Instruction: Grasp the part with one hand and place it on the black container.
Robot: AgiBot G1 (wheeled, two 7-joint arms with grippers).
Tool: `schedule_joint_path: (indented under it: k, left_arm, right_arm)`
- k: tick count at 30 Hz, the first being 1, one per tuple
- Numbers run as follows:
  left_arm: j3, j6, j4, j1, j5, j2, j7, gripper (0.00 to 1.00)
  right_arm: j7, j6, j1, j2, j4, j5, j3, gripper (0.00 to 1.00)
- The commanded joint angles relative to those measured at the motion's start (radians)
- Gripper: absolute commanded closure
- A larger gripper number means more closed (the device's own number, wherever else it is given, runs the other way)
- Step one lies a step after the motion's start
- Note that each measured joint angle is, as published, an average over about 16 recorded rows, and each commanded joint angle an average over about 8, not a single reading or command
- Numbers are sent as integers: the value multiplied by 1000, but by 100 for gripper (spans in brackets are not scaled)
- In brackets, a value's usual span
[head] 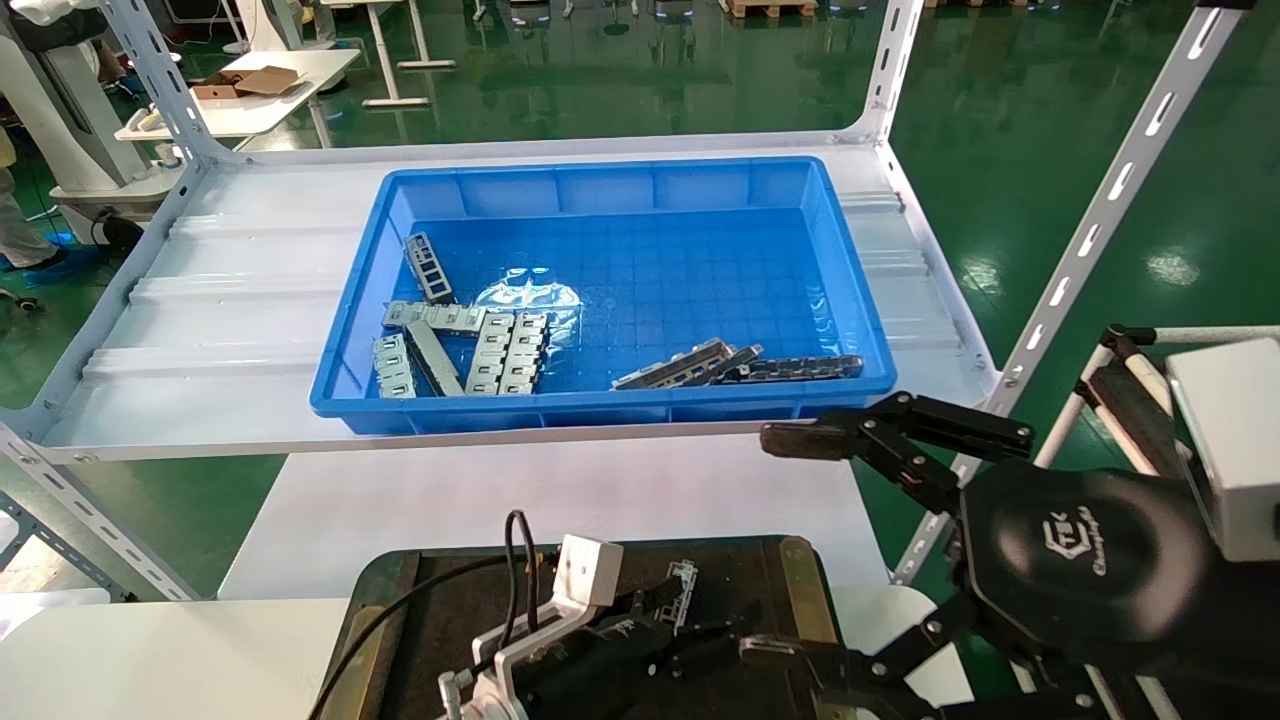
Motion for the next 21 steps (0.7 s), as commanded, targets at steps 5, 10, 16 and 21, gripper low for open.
schedule_joint_path:
  k: [5,10,16,21]
  left_arm:
    - [28,195,18,-88,10,-65,7,0]
    - [26,340,27,-140,21,-117,43,0]
    - [6,486,38,-174,16,-167,105,0]
    - [-5,584,47,-195,11,-204,146,0]
  right_arm:
    - [0,0,0,0,0,0,0,0]
    - [0,0,0,0,0,0,-1,0]
    - [0,0,0,0,0,1,-1,0]
    - [-1,0,0,0,0,1,-1,0]
